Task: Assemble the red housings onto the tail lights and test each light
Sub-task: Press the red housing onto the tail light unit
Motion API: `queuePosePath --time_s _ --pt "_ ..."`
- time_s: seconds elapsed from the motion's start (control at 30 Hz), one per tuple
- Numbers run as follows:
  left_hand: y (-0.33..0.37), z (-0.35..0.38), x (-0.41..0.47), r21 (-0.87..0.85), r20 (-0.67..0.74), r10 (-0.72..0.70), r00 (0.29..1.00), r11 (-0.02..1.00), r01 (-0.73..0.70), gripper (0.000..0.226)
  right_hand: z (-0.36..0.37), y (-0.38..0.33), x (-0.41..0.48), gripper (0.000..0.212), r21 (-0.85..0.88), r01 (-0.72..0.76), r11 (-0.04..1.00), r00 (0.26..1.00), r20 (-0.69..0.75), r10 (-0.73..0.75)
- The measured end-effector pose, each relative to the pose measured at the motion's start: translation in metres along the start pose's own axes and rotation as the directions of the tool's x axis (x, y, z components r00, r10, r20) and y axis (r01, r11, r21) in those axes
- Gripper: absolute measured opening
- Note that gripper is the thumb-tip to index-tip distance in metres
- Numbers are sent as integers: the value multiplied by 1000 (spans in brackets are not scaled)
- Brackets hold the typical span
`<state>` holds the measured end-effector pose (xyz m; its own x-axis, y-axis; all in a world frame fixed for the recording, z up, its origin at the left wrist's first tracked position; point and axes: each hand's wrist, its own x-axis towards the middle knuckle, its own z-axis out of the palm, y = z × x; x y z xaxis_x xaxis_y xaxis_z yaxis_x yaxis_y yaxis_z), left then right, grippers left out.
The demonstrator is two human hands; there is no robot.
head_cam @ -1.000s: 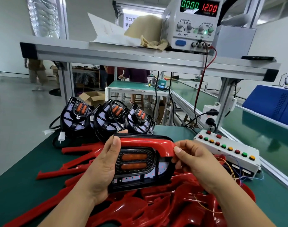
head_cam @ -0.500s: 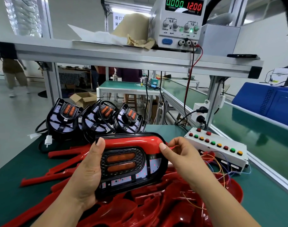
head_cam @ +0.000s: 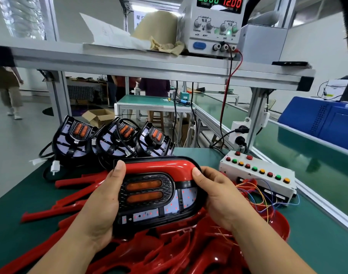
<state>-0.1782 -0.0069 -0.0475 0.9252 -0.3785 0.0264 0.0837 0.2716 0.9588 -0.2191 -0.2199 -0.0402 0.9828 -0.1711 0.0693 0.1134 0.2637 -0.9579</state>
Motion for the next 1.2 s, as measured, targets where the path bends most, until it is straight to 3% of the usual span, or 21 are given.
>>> queuePosePath --time_s 0.23,0.5,0.77,1.2 --pt "-4 1 1 17 -75 111 991 994 -110 62 -2 -3 -2 39 12 46 999 997 55 -46" --pt "-7 3 4 18 -87 196 977 981 -196 62 2 -7 -4 32 88 82 993 995 52 -87" --pt "-10 0 5 14 -80 242 967 970 -242 63 5 -12 -6 38 227 -10 974 993 121 -18" --pt "-8 3 1 61 -43 275 961 960 -272 51 8 -8 -7 39 224 -49 973 997 75 33"
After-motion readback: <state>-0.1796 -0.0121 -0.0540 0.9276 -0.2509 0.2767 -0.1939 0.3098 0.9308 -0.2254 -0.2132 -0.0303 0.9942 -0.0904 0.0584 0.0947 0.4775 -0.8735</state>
